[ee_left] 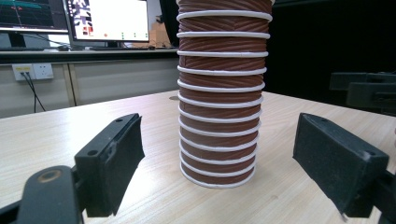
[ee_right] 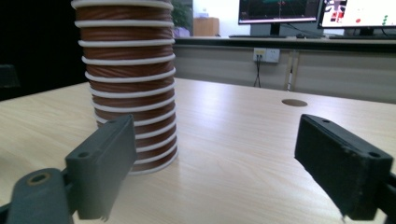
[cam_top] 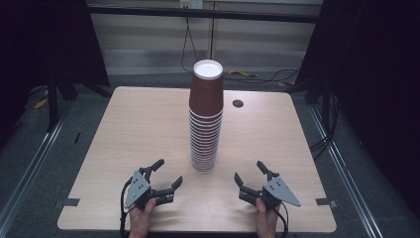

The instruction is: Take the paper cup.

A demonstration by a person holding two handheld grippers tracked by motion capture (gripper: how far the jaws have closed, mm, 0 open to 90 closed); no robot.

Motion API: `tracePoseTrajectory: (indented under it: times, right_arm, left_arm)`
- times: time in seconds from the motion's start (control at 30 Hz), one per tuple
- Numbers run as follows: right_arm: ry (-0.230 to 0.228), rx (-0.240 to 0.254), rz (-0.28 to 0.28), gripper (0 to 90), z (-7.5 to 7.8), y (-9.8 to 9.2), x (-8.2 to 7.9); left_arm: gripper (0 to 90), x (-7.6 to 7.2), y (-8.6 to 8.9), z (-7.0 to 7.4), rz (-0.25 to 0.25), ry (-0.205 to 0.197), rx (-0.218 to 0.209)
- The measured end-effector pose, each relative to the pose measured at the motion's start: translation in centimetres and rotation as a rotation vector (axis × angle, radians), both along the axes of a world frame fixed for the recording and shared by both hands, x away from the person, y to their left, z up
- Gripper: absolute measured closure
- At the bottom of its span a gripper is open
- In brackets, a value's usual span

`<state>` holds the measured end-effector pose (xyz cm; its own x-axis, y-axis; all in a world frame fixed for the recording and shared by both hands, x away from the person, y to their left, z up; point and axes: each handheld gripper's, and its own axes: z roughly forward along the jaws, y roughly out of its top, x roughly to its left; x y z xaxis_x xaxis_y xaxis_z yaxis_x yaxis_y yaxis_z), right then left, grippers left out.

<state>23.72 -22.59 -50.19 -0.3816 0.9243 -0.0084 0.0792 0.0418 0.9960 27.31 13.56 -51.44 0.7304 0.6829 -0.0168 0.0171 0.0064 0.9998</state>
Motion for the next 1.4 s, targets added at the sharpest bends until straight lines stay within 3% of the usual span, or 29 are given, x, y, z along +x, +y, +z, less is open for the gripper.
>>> tracePoseTrajectory:
  times: [0.23,0.5,0.67,0.73,1.23,1.3,1.4]
  right_arm:
    - [0.049,0.022,0.018,12.4,0.1,-0.2,0.3]
    - [0.042,0.029,0.002,12.3,0.1,-0.2,0.2]
    - [0.062,0.039,-0.006,12.7,0.2,-0.2,0.3]
    - [0.070,0.054,0.009,12.8,0.3,-0.2,0.4]
    - [0.082,0.026,0.099,15.1,2.8,0.3,0.7]
    - [0.099,0.026,0.143,20.8,3.3,0.2,0.7]
    - [0.094,0.018,0.156,18.0,3.9,0.5,0.8]
  left_arm:
    - [15.7,0.0,0.0,0.0,-0.006,0.000,-0.001]
    - [15.7,0.0,0.0,0.0,-0.008,-0.001,-0.003]
    - [15.7,0.1,0.0,0.0,-0.012,-0.002,-0.004]
    - [15.7,0.1,0.0,0.0,-0.013,-0.002,-0.004]
    - [15.8,0.0,0.0,0.0,-0.014,0.001,-0.008]
    - [15.7,0.1,0.0,0.0,-0.018,-0.003,-0.003]
    - [15.8,0.1,0.0,0.0,-0.018,-0.004,-0.003]
